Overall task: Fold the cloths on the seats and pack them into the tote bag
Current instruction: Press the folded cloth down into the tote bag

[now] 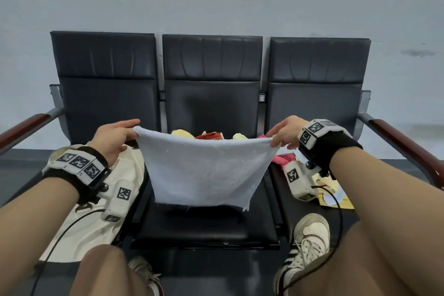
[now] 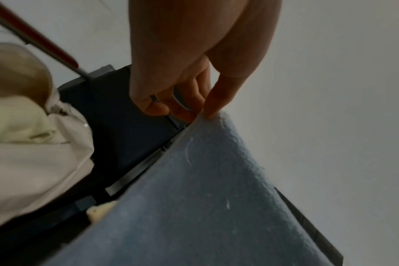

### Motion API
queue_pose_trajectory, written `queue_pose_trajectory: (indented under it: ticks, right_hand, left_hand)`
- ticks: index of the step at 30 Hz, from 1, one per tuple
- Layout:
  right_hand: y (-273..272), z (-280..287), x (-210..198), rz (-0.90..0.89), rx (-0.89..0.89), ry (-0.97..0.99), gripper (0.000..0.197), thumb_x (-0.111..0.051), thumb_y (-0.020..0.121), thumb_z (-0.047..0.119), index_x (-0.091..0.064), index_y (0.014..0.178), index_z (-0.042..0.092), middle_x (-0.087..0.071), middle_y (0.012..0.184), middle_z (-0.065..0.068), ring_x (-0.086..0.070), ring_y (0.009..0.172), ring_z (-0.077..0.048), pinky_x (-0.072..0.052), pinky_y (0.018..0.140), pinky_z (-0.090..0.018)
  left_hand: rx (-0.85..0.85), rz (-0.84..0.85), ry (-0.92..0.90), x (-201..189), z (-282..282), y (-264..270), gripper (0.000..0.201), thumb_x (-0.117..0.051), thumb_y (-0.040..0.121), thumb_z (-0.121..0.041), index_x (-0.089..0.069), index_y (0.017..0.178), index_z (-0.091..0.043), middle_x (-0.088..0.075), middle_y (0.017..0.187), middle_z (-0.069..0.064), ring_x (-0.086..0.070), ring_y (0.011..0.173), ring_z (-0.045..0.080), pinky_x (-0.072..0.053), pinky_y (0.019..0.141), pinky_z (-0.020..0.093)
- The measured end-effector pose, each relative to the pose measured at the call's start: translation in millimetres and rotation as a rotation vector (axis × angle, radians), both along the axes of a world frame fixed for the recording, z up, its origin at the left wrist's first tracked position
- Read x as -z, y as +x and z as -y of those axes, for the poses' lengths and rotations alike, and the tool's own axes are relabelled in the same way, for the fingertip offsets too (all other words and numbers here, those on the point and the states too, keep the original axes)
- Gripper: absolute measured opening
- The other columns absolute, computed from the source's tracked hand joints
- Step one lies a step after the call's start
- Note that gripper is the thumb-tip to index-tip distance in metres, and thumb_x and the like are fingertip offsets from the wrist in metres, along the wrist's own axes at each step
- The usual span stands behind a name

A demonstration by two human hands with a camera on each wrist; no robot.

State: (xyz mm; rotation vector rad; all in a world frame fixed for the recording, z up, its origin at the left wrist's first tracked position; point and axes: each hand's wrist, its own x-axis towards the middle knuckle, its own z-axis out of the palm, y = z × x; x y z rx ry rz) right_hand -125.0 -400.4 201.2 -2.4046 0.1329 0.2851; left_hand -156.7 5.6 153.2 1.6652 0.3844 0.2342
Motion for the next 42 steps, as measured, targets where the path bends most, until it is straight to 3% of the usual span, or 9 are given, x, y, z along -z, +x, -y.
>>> queue_pose_trajectory:
  ticks: [6,9,14,17,20,25,28,35,42]
  right_hand:
    - [2.7,-6.2,4.1,0.070,0.042,-0.285,0.018,-0.073,0.084,0.018,-0.076,0.100,0.012,-0.066,0.076,-0.003,-0.064,0.080,-0.021,-0.048,0.063,-0.024]
    - [14.3,-9.2,11.2,0.132,0.139,-0.259,0.017,-0.071,0.085,0.022,-0.076,0.099,0.011,-0.071,0.095,-0.008,-0.065,0.086,-0.024,-0.053,0.077,-0.028]
    - [33.8,-23.0,21.5,0.069,0.234,-0.060,0.009,-0.064,0.076,0.000,-0.065,0.085,0.000,-0.073,0.071,-0.017,-0.073,0.068,-0.031,-0.061,0.075,-0.043]
    - [49.8,-30.1,30.7,-0.002,0.282,0.236,0.016,-0.047,0.094,0.006,-0.057,0.095,-0.005,-0.074,0.081,-0.019,-0.073,0.078,-0.033,-0.058,0.082,-0.044]
    - [68.8,-29.8,39.1,0.043,0.238,0.402,0.030,-0.053,0.095,0.018,-0.071,0.088,0.040,-0.074,0.083,0.010,-0.070,0.087,-0.011,-0.057,0.080,-0.033]
    - [75.3,-44.8,21.6,0.186,0.292,0.583,0.025,-0.059,0.091,0.018,-0.064,0.115,0.013,-0.060,0.103,-0.005,-0.057,0.091,-0.023,-0.052,0.083,-0.040]
    - [77.6,-51.9,11.3,0.309,0.350,0.631,0.005,-0.061,0.090,0.017,-0.063,0.087,0.020,-0.060,0.089,0.002,-0.054,0.082,-0.017,-0.052,0.088,-0.041]
    - [78.2,-55.7,24.3,0.362,0.355,0.472,0.005,-0.059,0.068,0.026,-0.064,0.067,0.026,-0.062,0.071,0.004,-0.058,0.078,-0.022,-0.055,0.084,-0.041]
    - [69.7,-53.9,89.4,0.010,0.216,-0.029,0.020,-0.057,0.078,0.015,-0.068,0.094,0.016,-0.071,0.098,-0.009,-0.068,0.093,-0.028,-0.057,0.086,-0.041]
  left_hand:
    - [0.216,-0.020,0.252,-6.9,0.9,-1.6,0.042,-0.069,0.086,0.003,-0.068,0.122,-0.017,-0.069,0.113,0.007,-0.063,0.107,0.018,-0.049,0.091,0.029]
    - [0.101,0.046,0.620,-5.6,14.9,1.2,0.025,-0.073,0.087,-0.009,-0.074,0.112,-0.017,-0.070,0.096,0.000,-0.063,0.091,0.012,-0.049,0.086,0.028]
    - [-0.048,0.013,0.948,2.6,20.2,14.4,0.015,-0.068,0.091,-0.034,-0.078,0.094,-0.024,-0.069,0.082,-0.004,-0.063,0.085,0.018,-0.053,0.076,0.035]
    - [-0.045,-0.056,0.767,15.3,20.0,31.8,0.014,-0.060,0.095,-0.023,-0.072,0.096,-0.016,-0.072,0.072,0.001,-0.068,0.066,0.020,-0.053,0.065,0.028]
    - [-0.022,-0.095,0.324,27.0,24.1,51.4,0.011,-0.052,0.099,-0.011,-0.063,0.099,-0.008,-0.076,0.087,0.014,-0.074,0.068,0.022,-0.051,0.051,0.020]
    - [-0.062,0.055,0.056,24.8,27.7,75.2,0.013,-0.054,0.099,-0.007,-0.061,0.093,-0.015,-0.070,0.106,0.020,-0.071,0.089,0.023,-0.055,0.082,0.039]
    - [-0.036,0.150,0.024,9.3,19.3,84.7,0.019,-0.057,0.095,-0.005,-0.064,0.093,-0.022,-0.070,0.112,0.016,-0.070,0.101,0.023,-0.054,0.089,0.042]
    - [0.039,0.143,-0.010,7.2,2.7,75.8,0.037,-0.051,0.087,0.005,-0.066,0.102,-0.025,-0.069,0.115,0.009,-0.070,0.103,0.022,-0.052,0.078,0.034]
    - [0.158,-0.338,0.016,96.6,5.8,34.7,0.029,-0.054,0.095,0.001,-0.061,0.121,-0.011,-0.070,0.105,0.011,-0.064,0.081,0.018,-0.050,0.070,0.033]
